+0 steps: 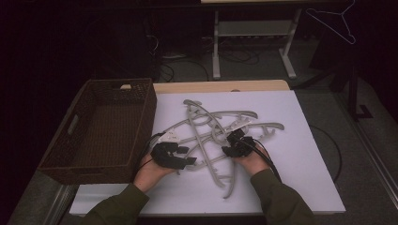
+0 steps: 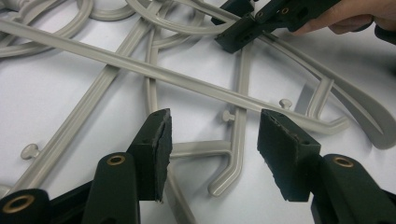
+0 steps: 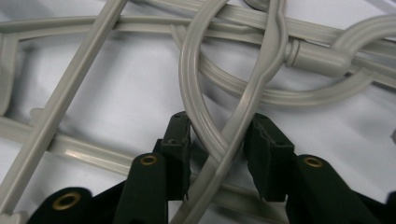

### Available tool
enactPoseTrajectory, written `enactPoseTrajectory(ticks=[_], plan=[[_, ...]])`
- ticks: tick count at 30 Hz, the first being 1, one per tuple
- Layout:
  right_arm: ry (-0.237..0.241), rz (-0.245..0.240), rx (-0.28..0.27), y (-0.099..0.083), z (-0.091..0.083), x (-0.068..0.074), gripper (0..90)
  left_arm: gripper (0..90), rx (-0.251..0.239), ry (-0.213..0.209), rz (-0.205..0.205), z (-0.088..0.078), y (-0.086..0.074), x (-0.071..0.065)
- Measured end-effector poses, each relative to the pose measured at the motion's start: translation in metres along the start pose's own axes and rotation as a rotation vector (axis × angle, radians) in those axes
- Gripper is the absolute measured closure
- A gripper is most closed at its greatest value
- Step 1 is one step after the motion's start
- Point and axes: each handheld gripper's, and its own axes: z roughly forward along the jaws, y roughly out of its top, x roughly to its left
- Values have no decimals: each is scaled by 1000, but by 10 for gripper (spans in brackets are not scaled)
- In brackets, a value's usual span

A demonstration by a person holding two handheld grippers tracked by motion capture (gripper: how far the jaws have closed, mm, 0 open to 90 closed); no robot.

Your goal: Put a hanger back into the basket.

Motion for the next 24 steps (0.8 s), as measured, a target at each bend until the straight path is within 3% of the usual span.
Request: enactPoseTrajectory(ticks=[5,11,15,24], plan=[[-27,-16,-5,0,-8,-6,681,448,-4,5,1,-2,1,1],[-6,-22,-38,-2,-17,-14,759,449,-15,16,-2,-5,3,3],[34,-49,-75,-3,-25,-20,804,442,-30,28,1,-7,6,4],[99,-74,-116,-6,-36,-24,806,401,-54,58,26,-17,20,10]])
